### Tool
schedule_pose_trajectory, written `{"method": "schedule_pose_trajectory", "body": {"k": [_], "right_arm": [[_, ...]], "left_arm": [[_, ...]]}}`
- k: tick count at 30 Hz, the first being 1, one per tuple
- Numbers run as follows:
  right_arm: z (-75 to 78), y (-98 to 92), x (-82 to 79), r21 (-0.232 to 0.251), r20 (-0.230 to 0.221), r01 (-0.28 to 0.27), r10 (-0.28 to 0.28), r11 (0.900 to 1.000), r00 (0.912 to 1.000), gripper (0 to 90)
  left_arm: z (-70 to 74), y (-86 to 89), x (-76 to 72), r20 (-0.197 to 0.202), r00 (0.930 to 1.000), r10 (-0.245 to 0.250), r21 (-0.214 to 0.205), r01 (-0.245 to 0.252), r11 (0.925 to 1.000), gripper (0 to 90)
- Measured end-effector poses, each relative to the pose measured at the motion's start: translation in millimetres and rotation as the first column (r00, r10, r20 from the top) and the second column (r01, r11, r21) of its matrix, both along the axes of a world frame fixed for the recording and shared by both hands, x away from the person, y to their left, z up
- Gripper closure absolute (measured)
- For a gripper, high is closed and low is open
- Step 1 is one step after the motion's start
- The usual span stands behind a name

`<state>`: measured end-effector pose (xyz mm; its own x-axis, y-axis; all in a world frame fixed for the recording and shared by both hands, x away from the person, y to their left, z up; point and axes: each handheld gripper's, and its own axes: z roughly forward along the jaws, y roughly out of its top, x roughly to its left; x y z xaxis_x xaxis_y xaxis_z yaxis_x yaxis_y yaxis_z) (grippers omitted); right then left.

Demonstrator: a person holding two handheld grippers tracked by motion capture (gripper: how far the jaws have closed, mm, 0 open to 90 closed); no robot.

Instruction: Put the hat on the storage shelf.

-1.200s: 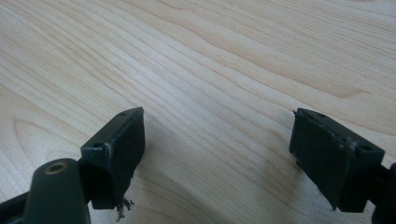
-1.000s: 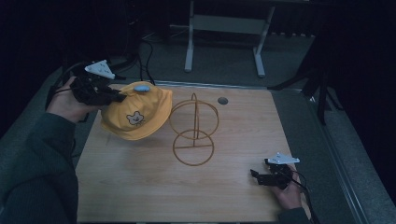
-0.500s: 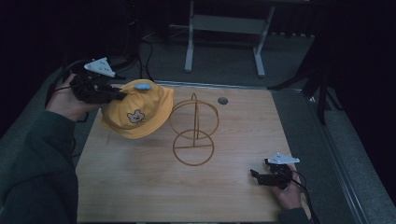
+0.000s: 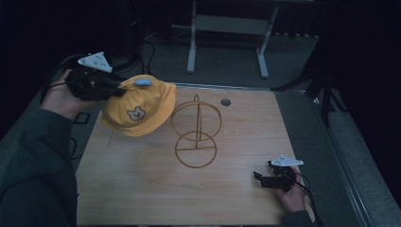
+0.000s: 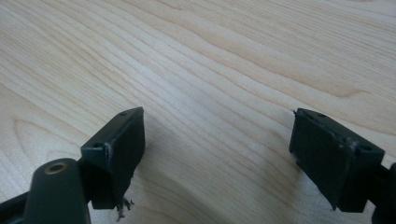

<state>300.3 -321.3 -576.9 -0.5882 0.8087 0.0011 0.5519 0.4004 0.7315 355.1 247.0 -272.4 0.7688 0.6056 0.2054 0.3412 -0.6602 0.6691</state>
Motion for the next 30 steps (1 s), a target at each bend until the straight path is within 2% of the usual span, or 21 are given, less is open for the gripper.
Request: {"method": "schedule_pose_trajectory", "body": {"k": [20, 25, 30], "right_arm": [[0.0, 0.1, -0.1, 0.002, -0.002, 0.001, -0.001, 1.0000, 1.0000, 18.1], [0.0, 0.1, -0.1, 0.001, -0.001, 0.000, 0.000, 1.0000, 1.0000, 18.1], [0.0, 0.0, -0.1, 0.001, -0.001, 0.000, 0.000, 1.0000, 1.0000, 18.1]], "left_arm": [[17.4, -12.2, 3.7, -0.009, 0.9963, -0.085, -0.012, 0.085, 0.9963, 83.3], [20.9, -22.0, 9.8, -0.016, 0.9933, -0.114, -0.031, 0.114, 0.9930, 83.3], [23.3, -33.3, 14.0, -0.017, 0.9914, -0.130, -0.024, 0.130, 0.9913, 83.3]]}}
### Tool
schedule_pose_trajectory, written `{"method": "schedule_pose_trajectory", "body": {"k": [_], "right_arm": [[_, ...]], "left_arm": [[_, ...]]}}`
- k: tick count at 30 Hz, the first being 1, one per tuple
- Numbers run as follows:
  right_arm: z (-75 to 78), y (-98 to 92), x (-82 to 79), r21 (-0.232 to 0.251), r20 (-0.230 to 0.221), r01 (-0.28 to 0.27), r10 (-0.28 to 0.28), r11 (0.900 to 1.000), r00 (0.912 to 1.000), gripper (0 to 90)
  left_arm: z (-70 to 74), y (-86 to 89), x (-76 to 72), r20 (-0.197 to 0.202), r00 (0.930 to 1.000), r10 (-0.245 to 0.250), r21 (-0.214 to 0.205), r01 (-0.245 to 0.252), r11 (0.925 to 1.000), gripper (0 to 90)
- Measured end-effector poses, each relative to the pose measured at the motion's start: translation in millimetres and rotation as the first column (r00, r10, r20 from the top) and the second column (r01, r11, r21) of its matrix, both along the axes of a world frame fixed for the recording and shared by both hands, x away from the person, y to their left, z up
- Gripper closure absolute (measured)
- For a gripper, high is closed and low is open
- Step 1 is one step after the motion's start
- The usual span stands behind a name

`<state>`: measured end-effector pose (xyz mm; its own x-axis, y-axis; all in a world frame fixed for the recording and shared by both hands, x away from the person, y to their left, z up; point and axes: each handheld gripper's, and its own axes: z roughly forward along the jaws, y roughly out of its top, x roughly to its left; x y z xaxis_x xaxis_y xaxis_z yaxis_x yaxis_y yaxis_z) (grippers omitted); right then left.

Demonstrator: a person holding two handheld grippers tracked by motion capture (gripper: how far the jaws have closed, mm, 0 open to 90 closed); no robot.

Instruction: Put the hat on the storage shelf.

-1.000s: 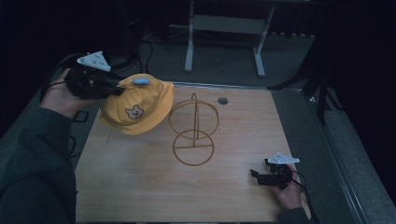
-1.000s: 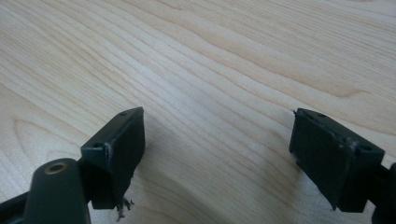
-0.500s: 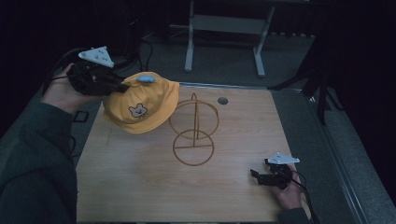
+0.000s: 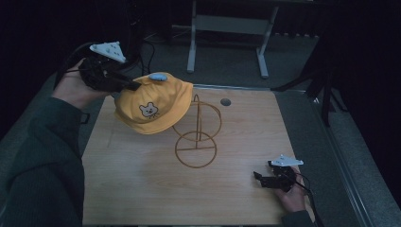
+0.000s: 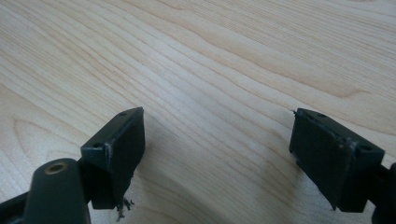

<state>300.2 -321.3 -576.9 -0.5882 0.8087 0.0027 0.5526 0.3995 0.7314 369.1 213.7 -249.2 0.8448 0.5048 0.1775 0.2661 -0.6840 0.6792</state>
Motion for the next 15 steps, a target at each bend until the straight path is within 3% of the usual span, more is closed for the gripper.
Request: {"method": "schedule_pose_trajectory", "body": {"k": [8, 15], "right_arm": [[0.1, 0.0, 0.0, 0.000, 0.000, 0.000, 0.000, 1.0000, 1.0000, 18.1], [0.1, 0.0, 0.0, 0.000, 0.000, 0.000, 0.000, 1.0000, 1.0000, 18.1]], "left_arm": [[-0.5, -15.4, 8.0, -0.007, 0.9999, -0.013, -0.005, 0.013, 0.9999, 83.2], [3.3, -21.6, 14.4, -0.004, 0.9999, -0.016, -0.035, 0.015, 0.9993, 83.1]]}}
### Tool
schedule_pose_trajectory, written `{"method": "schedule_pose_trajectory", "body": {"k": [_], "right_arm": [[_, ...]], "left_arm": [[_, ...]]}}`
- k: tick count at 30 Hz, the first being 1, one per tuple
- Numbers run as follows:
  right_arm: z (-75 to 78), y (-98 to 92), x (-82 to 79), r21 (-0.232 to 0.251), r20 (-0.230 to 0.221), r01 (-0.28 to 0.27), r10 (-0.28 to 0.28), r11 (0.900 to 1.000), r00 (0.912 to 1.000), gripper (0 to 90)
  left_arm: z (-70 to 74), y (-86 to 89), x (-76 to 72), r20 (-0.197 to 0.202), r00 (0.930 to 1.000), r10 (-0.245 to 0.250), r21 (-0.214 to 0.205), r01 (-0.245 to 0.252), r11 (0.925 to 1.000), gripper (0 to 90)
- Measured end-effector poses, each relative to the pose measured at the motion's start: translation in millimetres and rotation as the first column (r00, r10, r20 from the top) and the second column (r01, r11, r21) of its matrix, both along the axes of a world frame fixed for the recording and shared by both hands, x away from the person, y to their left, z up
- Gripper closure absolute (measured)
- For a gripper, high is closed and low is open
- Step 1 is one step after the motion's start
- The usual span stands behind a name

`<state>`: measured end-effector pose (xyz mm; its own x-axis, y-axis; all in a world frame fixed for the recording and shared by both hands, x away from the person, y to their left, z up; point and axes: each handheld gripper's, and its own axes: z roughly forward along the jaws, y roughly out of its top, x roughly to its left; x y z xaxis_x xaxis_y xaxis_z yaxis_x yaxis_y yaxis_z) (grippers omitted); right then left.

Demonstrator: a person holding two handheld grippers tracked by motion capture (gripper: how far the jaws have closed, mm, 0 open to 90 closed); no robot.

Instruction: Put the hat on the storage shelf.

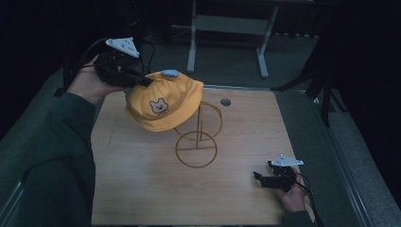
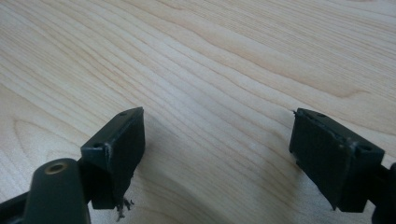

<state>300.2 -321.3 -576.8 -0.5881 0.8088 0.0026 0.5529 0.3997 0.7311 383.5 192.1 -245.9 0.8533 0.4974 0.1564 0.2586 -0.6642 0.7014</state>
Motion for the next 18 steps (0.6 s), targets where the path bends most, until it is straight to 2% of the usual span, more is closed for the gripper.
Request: {"method": "schedule_pose_trajectory", "body": {"k": [8, 15, 18], "right_arm": [[0.0, 0.0, 0.0, 0.000, 0.000, 0.000, 0.000, 1.0000, 1.0000, 18.1], [0.2, -0.1, 0.0, -0.002, -0.002, -0.001, 0.001, 1.0000, 1.0000, 18.1], [0.2, -0.1, -0.1, -0.001, -0.002, -0.001, 0.001, 1.0000, 1.0000, 18.1]], "left_arm": [[3.0, -12.0, 2.1, 0.002, 0.9998, -0.018, -0.013, 0.018, 0.9998, 82.9], [1.6, -39.9, 8.4, -0.003, 0.9985, -0.055, 0.004, 0.055, 0.9985, 82.6], [-1.6, -54.6, 12.4, -0.006, 0.9979, -0.064, 0.025, 0.064, 0.9976, 81.9]]}}
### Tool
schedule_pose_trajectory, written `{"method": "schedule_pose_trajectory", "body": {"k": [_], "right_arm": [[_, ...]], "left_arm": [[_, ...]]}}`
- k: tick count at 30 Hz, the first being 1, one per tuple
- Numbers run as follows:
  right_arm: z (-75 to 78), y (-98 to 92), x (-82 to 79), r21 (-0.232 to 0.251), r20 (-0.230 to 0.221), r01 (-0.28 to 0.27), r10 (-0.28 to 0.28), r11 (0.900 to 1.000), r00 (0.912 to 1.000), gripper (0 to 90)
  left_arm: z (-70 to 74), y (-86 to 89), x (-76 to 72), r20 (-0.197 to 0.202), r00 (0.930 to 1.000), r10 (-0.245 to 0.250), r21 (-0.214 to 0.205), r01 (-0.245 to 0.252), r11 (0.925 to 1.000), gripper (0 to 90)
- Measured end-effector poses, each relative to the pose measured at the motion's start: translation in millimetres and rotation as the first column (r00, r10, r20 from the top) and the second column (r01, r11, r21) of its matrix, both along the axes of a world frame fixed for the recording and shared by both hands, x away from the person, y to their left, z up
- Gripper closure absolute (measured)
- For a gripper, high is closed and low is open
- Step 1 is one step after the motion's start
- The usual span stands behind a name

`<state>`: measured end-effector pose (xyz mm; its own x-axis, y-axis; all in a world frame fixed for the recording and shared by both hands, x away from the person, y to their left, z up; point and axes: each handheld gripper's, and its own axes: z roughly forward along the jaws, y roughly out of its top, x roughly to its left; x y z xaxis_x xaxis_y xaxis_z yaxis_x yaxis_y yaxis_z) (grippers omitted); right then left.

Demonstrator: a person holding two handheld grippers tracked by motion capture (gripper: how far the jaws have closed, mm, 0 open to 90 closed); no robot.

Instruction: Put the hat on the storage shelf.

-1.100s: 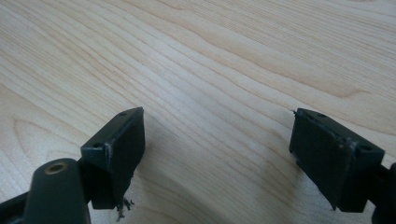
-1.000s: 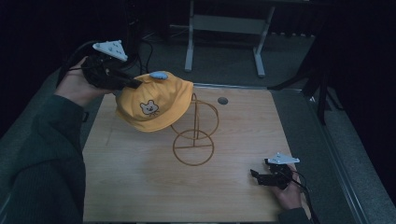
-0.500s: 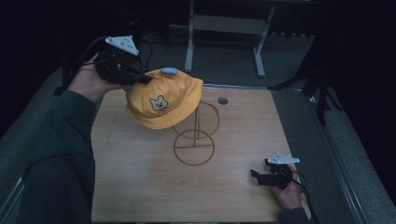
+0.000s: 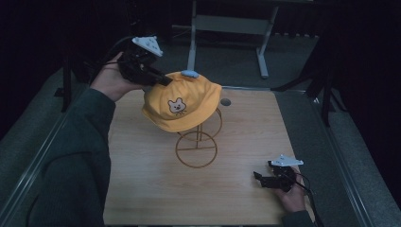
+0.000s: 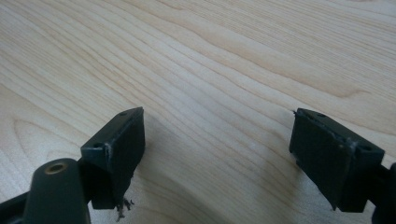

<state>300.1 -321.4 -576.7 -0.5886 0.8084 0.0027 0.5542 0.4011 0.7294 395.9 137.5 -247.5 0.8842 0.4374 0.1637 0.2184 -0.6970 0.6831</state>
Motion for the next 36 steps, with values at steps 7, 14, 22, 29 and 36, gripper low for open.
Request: {"method": "schedule_pose_trajectory", "body": {"k": [7, 14, 22, 29, 36], "right_arm": [[0.0, -0.2, -0.1, 0.000, 0.000, -0.001, 0.001, 1.0000, 1.0000, 18.1], [-0.2, -0.3, 0.1, 0.000, 0.005, -0.002, 0.002, 1.0000, 1.0000, 18.1], [-0.2, -0.5, -0.1, 0.000, 0.004, -0.003, 0.003, 1.0000, 1.0000, 18.1], [-0.2, -0.5, -0.1, 0.000, 0.004, -0.003, 0.003, 1.0000, 1.0000, 18.1], [-0.2, -0.4, -0.1, 0.000, 0.004, -0.002, 0.002, 1.0000, 1.0000, 18.1]], "left_arm": [[-12.8, -29.7, 9.5, -0.019, 0.9997, -0.018, 0.003, 0.018, 0.9998, 78.9], [-27.0, -49.7, 16.4, -0.042, 0.9985, -0.035, -0.002, 0.035, 0.9994, 78.9], [-39.7, -66.7, 18.3, -0.078, 0.9948, -0.066, 0.018, 0.068, 0.9975, 59.7], [-40.8, -68.7, 15.3, -0.068, 0.9944, -0.081, 0.002, 0.081, 0.9967, 65.1], [-37.7, -63.7, 16.6, -0.088, 0.9938, -0.068, -0.022, 0.066, 0.9975, 53.0]]}}
